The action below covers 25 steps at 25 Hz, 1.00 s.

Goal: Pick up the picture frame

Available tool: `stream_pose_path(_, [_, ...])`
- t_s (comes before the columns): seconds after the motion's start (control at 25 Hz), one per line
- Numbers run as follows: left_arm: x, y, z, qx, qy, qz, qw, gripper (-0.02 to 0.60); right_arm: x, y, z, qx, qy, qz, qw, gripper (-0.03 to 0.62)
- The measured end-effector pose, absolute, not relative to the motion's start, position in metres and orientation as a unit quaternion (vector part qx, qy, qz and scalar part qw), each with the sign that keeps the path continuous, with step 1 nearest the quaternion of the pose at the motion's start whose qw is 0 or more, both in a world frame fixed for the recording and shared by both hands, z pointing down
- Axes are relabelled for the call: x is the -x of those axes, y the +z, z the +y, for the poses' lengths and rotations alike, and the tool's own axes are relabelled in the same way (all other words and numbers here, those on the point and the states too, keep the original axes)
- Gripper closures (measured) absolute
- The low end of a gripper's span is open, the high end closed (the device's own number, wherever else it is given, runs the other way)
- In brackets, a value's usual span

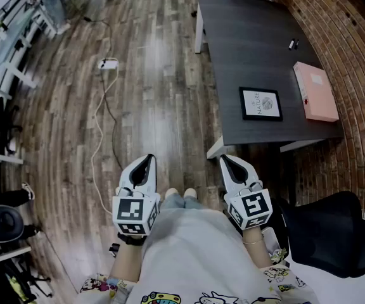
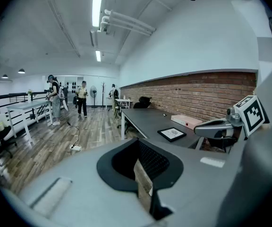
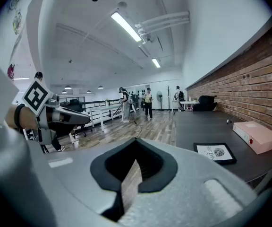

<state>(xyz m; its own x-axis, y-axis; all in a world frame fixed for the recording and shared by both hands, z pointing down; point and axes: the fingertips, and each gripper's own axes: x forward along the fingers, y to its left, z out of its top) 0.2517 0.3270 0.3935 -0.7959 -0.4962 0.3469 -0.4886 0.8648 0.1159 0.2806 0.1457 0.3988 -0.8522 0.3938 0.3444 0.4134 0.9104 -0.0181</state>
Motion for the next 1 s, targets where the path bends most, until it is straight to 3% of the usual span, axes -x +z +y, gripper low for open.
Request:
stream_pose_path(0.4, [-0.265, 0.394, 0.313, -0.25, -0.013, -0.95, 0.187, 0.546, -0.288, 0.387, 0.126, 0.212, 0.003, -0.966, 0.148, 0.589])
stream_pose_path(0.68, [-0.258, 0.397, 0.319, -0.239, -0.019, -0.953, 0.184, 0.512, -0.275, 0.387, 0.134, 0.231, 0.022, -0.962, 0.143, 0.491])
stream_pose_path(1.0, [-0.201, 0.402, 0.326, -0.247, -0.025, -0.95, 0.187, 0.489, -0.224, 0.395, 0.14, 0.222, 0.026, -0.962, 0.158, 0.456])
